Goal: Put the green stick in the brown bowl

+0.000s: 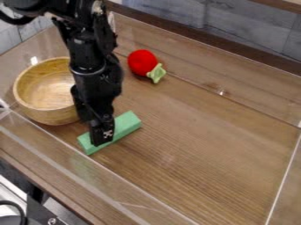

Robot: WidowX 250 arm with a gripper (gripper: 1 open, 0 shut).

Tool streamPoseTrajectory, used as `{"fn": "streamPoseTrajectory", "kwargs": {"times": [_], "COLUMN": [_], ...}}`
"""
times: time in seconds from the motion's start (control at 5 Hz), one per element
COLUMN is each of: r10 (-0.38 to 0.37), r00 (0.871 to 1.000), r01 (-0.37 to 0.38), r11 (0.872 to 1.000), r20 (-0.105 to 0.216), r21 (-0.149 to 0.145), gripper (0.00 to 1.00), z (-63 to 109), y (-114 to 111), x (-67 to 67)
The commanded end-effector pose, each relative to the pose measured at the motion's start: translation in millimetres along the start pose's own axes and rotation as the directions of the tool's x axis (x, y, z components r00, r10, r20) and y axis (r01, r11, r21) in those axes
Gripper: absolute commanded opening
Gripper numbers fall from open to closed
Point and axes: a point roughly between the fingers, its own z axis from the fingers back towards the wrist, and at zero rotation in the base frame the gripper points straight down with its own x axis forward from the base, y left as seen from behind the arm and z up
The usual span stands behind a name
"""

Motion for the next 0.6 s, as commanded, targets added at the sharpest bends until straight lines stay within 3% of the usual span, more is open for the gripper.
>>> {"fn": "streamPoseTrajectory", "kwargs": {"times": [0.0,0.4], "r10": [0.013,0.034], "r00": [1.0,0.999], "r01": [-0.013,-0.035], "r11": [1.0,0.999], "r20": [0.021,0.027], "r21": [0.017,0.016], "gripper": [1.0,1.0], "z": [-3.4,-15.7], "y": [6.5,9.6], "x": [3.0,6.1]}}
